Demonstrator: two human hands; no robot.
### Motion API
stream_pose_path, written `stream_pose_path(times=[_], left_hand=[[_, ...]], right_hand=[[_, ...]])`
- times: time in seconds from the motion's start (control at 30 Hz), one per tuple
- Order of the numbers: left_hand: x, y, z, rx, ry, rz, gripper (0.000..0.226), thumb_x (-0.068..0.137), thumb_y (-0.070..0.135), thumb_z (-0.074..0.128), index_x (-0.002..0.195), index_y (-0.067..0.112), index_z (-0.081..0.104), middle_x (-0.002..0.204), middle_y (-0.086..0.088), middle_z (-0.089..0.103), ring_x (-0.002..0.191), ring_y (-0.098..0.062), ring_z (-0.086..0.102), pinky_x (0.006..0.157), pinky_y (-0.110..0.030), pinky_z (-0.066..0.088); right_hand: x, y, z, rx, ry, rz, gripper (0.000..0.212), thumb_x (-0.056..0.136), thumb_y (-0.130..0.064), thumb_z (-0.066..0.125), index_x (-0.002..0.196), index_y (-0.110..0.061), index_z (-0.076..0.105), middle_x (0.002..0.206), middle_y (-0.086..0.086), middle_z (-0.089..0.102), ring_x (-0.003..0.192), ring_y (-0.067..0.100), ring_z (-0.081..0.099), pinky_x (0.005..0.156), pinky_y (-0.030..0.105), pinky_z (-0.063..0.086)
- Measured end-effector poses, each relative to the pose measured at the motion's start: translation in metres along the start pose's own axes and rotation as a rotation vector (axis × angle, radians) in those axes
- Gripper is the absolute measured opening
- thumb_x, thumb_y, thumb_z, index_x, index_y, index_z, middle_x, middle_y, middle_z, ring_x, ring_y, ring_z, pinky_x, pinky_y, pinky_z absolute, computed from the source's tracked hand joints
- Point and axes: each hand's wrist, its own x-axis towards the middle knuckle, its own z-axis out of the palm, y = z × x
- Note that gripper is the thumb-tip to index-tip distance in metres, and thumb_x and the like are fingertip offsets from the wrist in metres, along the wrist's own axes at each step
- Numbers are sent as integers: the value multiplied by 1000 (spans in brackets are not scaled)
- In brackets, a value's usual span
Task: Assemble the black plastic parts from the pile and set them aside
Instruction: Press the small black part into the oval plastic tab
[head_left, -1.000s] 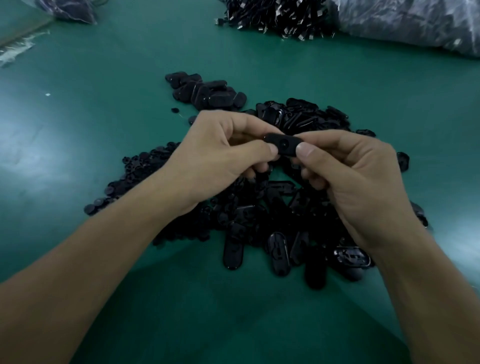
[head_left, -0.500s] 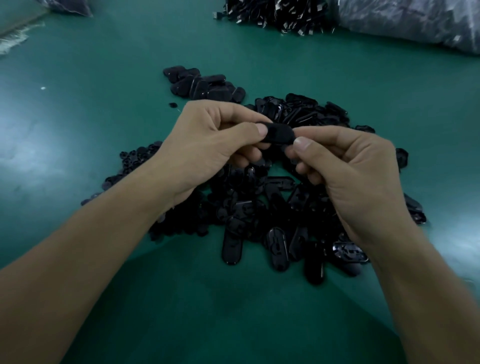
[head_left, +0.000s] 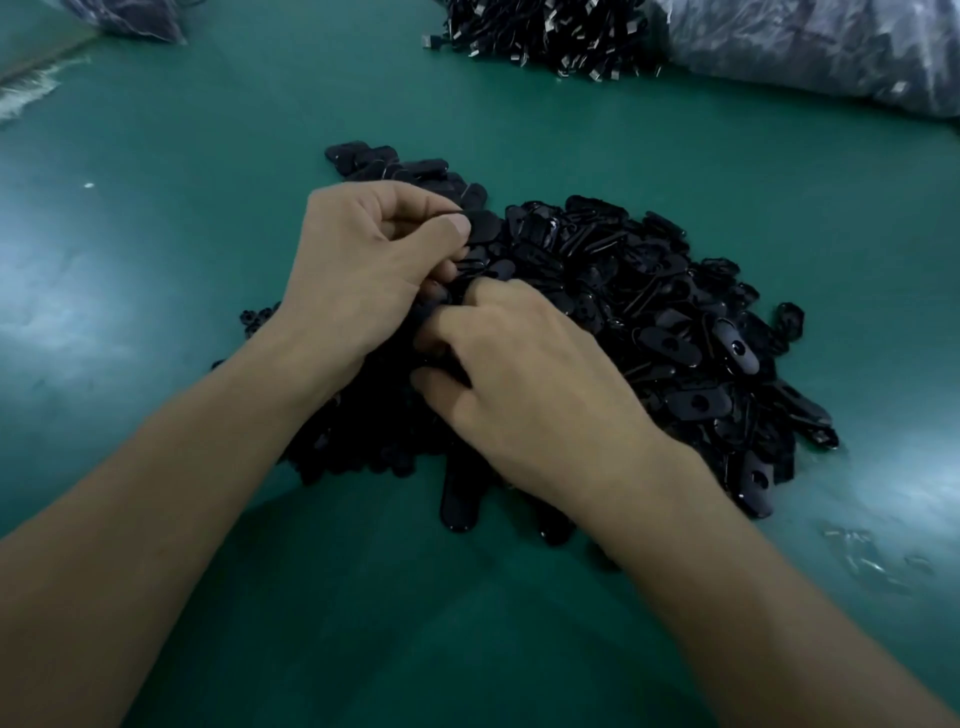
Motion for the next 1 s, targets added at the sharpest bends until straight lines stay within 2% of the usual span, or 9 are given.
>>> stream_pose_path(times=[0.2, 0.3, 0.4, 0.47, 0.57, 0.73, 0.77, 0.9, 1.0], left_hand=[[3, -2, -3, 8, 102, 30, 12, 91, 13, 69, 82, 22, 71, 64, 6, 71, 55, -2, 61, 53, -14, 49], [4, -4, -3, 8, 109, 31, 10, 90, 14, 70, 84, 21, 71, 66, 5, 71, 56, -2, 62, 54, -14, 49], [4, -6, -3, 16, 87, 31, 7, 89, 16, 70, 85, 22, 72, 68, 3, 72, 57, -3, 62, 55, -15, 49], [4, -7, -3, 12, 80, 36, 7, 88, 16, 71, 84, 22, 72, 68, 2, 72, 57, -4, 63, 55, -15, 49], [4, -8, -3, 7, 76, 29, 7, 86, 19, 72, 82, 25, 72, 70, -1, 74, 57, -6, 63, 56, -16, 50], [4, -8, -2, -1, 61, 26, 8, 85, 19, 72, 81, 26, 72, 69, -2, 74, 58, -5, 64, 56, -16, 51], [4, -8, -2, -3, 53, 23, 10, 86, 18, 72, 81, 26, 72, 69, -2, 74, 57, -6, 65, 56, -16, 51], [1, -7, 1, 20, -40, 33, 13, 88, 13, 70, 86, 26, 73, 65, 4, 73, 62, -5, 68, 58, -17, 53], [-5, -5, 6, 49, -171, 48, 15, 89, 11, 71, 89, 25, 74, 66, 5, 73, 62, -5, 69, 59, -16, 53]], right_hand=[[13, -9, 8, -72, -48, -14, 19, 99, -30, 56, 114, -21, 62, 115, 3, 54, 110, 25, 50, 76, 30, 31], [13, -10, 10, -55, -46, -6, 14, 100, -24, 56, 111, -19, 63, 112, 3, 54, 107, 24, 52, 73, 31, 33], [14, -10, 12, -2, -57, -3, 9, 99, -19, 56, 105, -15, 61, 109, 4, 56, 103, 26, 53, 75, 34, 42], [15, -10, 11, 54, -58, 3, 11, 97, -21, 57, 104, -14, 62, 108, 5, 56, 99, 26, 53, 78, 37, 47], [15, -9, 7, 128, -34, 24, 13, 90, -25, 62, 98, -15, 65, 100, 1, 53, 89, 22, 51, 71, 34, 44], [10, 1, 4, 338, 32, 70, 9, 86, -24, 66, 78, -18, 65, 82, -3, 59, 77, 20, 58, 70, 37, 51], [9, 6, 4, 377, 41, 89, 9, 88, -23, 66, 79, -20, 66, 81, -4, 62, 75, 18, 60, 70, 37, 52], [-5, 34, -6, 534, 193, 145, 7, 89, -20, 72, 83, -25, 71, 76, -12, 69, 72, 2, 65, 69, 17, 52], [-14, 52, -11, 750, 340, 223, 12, 86, -12, 77, 85, -23, 73, 74, -7, 73, 69, 6, 70, 67, 21, 55]])
